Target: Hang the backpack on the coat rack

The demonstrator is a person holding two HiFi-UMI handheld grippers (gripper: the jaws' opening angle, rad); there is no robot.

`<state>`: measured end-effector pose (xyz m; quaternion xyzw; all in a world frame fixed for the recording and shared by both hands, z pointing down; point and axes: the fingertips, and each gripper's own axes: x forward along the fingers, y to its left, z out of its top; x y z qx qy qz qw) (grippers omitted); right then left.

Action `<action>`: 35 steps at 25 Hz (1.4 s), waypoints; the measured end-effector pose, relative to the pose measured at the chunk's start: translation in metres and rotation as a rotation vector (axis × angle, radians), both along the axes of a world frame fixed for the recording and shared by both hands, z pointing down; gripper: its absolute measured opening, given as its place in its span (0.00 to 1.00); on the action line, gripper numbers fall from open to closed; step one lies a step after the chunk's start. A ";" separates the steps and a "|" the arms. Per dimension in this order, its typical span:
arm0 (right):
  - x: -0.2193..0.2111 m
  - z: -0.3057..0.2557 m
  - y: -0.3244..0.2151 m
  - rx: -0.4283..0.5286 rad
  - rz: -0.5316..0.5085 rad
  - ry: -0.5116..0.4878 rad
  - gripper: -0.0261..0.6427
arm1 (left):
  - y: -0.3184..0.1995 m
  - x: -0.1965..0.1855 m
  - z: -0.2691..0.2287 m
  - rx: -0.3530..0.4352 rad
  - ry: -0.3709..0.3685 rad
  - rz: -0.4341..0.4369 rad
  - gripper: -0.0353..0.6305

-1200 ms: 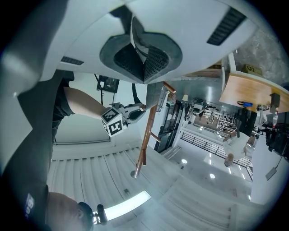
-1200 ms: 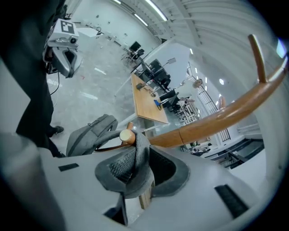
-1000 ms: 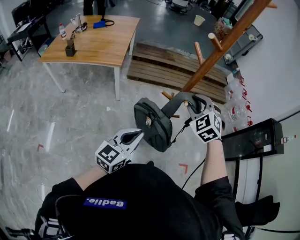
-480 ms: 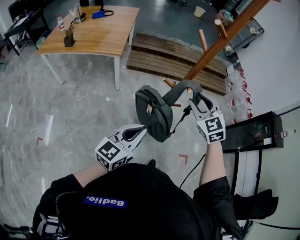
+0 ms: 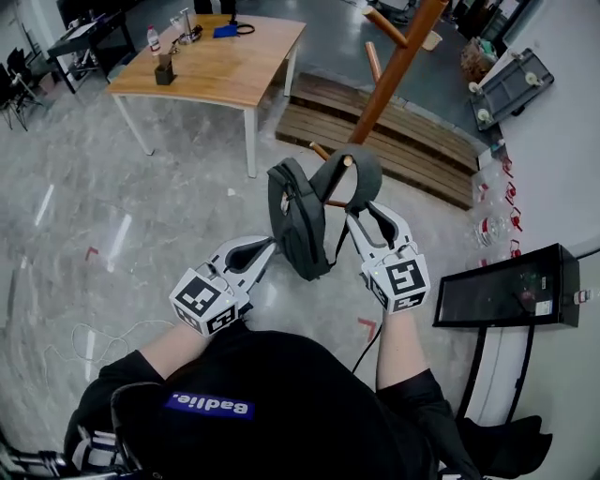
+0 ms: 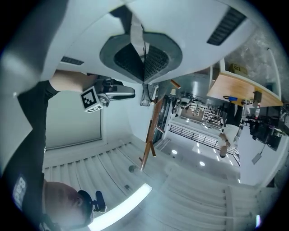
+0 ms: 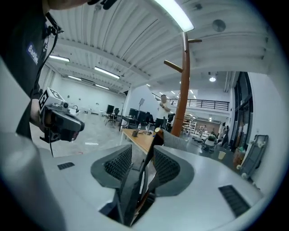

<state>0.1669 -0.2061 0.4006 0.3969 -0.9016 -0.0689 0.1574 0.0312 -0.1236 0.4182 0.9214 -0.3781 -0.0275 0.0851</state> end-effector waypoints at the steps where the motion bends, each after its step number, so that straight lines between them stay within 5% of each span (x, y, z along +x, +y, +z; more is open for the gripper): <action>1: 0.003 0.002 0.008 -0.004 -0.021 -0.011 0.26 | 0.003 0.006 -0.001 0.003 -0.007 -0.021 0.07; 9: 0.011 0.006 0.085 -0.041 -0.170 -0.123 0.26 | 0.041 0.049 -0.003 -0.001 -0.042 -0.078 0.07; 12: 0.010 -0.007 0.112 -0.027 -0.197 -0.171 0.18 | 0.054 0.059 -0.014 0.024 -0.041 -0.054 0.07; 23: -0.008 -0.029 0.157 -0.098 -0.139 -0.472 0.05 | 0.075 0.043 -0.038 0.074 -0.009 0.044 0.07; 35: -0.044 -0.015 0.183 -0.128 -0.084 -0.493 0.05 | 0.101 0.035 -0.031 0.062 -0.003 0.160 0.07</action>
